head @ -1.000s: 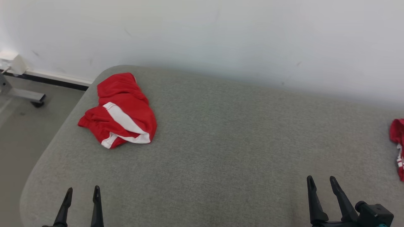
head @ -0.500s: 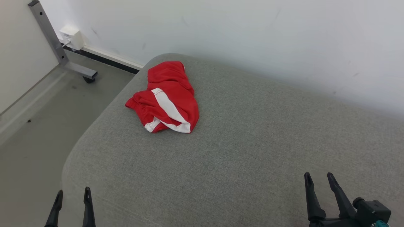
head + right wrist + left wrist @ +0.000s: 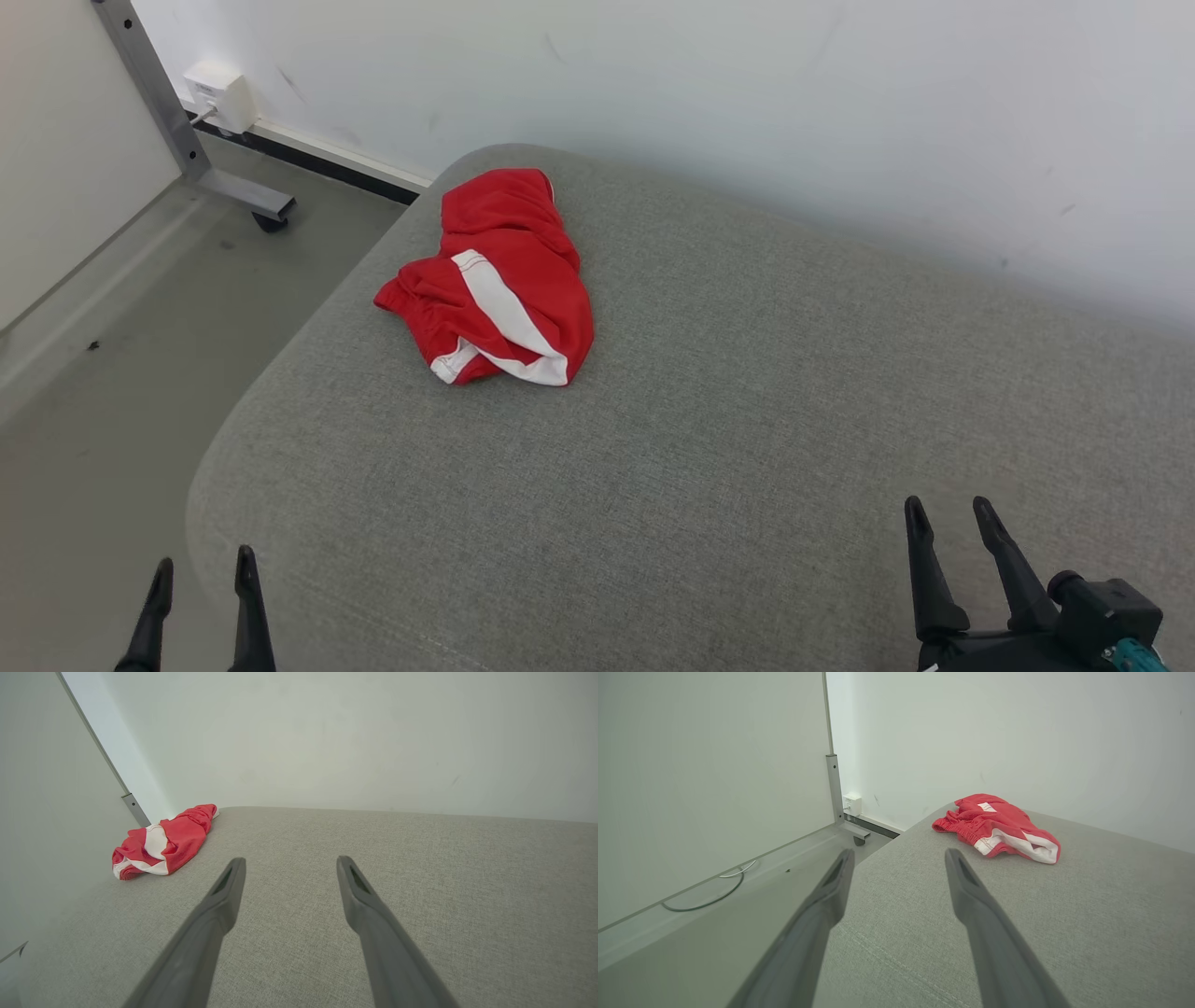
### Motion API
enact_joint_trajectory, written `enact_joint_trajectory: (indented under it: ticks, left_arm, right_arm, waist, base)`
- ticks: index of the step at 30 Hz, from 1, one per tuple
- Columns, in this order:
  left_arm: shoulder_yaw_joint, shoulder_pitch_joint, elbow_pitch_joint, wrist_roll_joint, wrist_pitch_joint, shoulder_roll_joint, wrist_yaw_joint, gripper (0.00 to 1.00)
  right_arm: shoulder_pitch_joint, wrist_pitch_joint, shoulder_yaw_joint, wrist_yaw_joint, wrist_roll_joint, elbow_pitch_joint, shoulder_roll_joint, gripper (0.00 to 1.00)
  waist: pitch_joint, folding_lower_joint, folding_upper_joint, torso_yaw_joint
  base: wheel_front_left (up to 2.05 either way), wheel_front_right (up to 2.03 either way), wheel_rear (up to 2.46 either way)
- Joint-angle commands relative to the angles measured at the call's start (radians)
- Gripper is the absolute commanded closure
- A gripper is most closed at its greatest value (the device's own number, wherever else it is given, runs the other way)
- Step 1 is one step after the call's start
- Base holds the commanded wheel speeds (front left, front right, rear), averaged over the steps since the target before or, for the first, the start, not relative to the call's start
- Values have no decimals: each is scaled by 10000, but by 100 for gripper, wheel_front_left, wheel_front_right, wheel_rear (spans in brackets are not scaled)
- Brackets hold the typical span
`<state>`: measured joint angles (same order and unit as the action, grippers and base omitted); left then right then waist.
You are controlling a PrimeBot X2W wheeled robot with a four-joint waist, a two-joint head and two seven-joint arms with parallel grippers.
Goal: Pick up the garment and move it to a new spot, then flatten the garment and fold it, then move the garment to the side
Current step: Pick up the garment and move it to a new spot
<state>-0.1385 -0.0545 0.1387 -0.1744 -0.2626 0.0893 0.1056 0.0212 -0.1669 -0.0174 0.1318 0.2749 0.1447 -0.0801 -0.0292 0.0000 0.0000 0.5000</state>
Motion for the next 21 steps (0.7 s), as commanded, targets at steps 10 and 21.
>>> enact_joint_trajectory:
  ticks: [10, 21]
  left_arm:
    - [-54, 2459, 348, -384, -31, 393, 132, 0]
    - [-127, 6650, 1918, -963, 238, 1724, 214, 0]
  right_arm:
    - [-549, 307, 309, -20, -327, -608, -350, 0]
    - [-1570, 674, 958, -20, -686, -1763, -787, 0]
  waist:
    - [-1216, 0, 0, -1071]
    - [-3585, 0, 0, -2999]
  base:
    - [0, 0, 0]
    - [0, 0, 0]
